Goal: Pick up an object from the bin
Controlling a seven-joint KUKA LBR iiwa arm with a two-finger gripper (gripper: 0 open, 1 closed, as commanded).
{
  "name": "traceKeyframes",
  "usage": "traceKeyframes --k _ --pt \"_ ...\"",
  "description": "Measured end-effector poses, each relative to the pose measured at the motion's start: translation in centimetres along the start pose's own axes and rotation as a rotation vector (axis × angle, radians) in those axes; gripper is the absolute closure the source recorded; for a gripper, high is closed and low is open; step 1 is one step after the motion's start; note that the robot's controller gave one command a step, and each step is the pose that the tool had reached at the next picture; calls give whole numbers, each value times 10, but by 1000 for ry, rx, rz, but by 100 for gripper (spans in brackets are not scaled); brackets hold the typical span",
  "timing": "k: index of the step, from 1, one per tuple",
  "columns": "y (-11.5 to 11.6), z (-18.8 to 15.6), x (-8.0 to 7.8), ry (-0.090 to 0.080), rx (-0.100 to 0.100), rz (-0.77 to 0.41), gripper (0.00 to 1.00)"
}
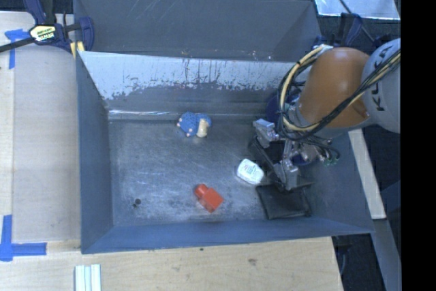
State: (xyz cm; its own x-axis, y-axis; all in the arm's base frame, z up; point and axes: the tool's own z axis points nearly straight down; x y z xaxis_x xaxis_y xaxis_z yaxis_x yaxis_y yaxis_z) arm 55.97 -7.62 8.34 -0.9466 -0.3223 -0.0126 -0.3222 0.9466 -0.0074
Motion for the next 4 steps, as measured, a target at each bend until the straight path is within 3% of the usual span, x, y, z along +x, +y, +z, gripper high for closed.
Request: traceKeyframes --k 1,2,3,4 --pt "-8 2 1 -4 -13 9 0" --pt "-9 2 -2 1 -14 -46 0" --pt "-12 4 -11 12 -27 -94 0" --pt "-21 0 -34 -4 -19 -167 0"
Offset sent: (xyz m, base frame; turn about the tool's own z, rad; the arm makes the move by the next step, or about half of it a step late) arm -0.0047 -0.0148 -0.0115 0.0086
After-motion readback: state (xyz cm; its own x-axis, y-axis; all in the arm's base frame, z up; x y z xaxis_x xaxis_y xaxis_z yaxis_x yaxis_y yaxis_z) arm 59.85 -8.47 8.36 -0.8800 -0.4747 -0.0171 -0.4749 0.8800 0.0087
